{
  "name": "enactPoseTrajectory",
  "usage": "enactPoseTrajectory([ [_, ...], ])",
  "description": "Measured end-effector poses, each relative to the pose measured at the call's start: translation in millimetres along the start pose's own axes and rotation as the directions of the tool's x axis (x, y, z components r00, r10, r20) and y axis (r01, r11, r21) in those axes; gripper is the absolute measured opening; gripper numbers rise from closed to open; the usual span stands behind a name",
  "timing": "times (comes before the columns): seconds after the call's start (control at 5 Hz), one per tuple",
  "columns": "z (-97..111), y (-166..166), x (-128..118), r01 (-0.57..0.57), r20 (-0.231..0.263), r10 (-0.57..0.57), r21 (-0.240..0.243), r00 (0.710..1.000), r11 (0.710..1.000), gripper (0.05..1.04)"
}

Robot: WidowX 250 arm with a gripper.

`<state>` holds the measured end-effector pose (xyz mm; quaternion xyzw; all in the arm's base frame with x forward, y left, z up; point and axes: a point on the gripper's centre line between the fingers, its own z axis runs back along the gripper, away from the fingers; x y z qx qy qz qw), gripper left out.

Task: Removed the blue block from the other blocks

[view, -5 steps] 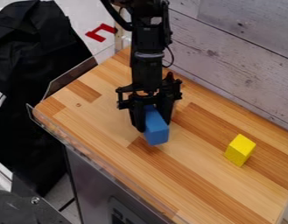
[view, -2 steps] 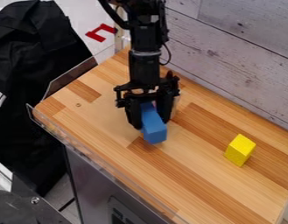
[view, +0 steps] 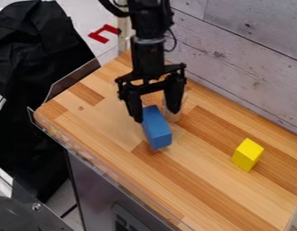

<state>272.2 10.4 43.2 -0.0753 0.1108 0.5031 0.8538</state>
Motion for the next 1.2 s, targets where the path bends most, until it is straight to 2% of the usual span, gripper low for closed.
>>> enactPoseTrajectory([
  [0.2,25,0,-10,0.075,0.052,-0.075,0.002,0.996,0.997,1.000],
  [0.4,43,-15,-26,0.274,0.060,-0.279,0.081,0.958,0.958,1.000],
  [0.6,61,-34,-49,0.477,0.050,-0.488,0.143,0.872,0.867,1.000],
  [0.8,57,-53,-75,0.670,-0.029,-0.682,0.222,0.731,0.709,1.000],
  [1.0,46,-69,-93,0.781,-0.086,-0.785,0.212,0.613,0.587,1.000],
  [1.2,41,-81,-102,0.823,-0.087,-0.829,0.212,0.553,0.526,1.000],
])
